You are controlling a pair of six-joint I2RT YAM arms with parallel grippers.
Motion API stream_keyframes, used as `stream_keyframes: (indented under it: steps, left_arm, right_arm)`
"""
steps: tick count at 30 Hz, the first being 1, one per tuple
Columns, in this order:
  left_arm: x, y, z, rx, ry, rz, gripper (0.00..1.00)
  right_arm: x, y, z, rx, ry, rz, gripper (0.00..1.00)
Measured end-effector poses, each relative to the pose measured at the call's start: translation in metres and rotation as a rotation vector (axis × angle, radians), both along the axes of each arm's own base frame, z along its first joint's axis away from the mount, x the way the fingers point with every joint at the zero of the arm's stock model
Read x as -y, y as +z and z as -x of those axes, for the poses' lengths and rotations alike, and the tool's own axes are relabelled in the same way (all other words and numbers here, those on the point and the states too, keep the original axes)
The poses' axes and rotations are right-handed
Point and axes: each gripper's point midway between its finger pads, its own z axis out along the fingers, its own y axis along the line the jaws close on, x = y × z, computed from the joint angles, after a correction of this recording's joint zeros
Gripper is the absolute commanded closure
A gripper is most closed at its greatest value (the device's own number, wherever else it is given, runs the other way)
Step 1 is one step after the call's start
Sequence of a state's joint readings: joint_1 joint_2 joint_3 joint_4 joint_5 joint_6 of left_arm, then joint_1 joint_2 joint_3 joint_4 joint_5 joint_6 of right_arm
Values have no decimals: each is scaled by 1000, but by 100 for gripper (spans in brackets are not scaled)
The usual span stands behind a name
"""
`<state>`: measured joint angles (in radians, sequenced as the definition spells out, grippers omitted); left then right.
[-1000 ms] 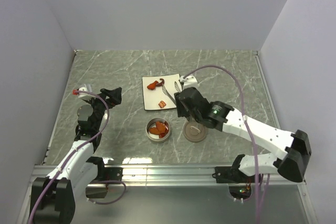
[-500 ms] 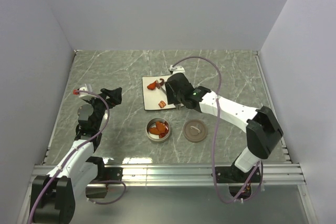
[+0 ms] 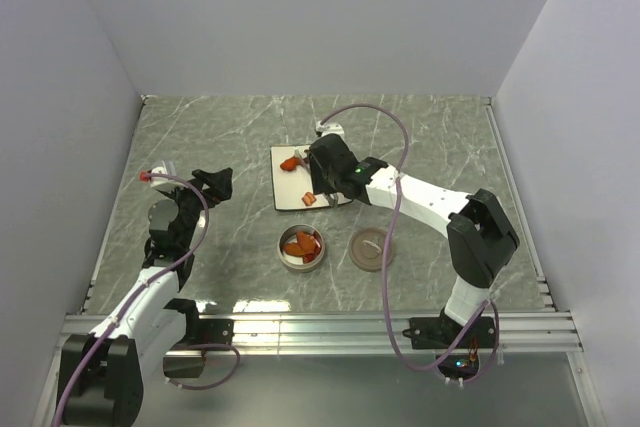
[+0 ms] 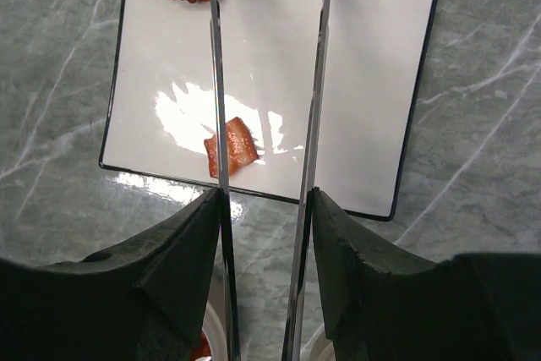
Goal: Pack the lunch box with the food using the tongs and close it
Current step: Pick up the food using the clamp
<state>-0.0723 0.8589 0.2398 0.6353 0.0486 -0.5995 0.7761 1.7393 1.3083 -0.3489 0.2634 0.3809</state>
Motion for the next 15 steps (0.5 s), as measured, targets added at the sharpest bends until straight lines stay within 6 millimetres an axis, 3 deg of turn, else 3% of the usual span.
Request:
stream_keyframes:
  steps: [15]
  left_arm:
    - [0, 3, 2, 15, 0, 1, 0]
  right_arm:
    - [14, -14, 11, -43, -24, 40, 47]
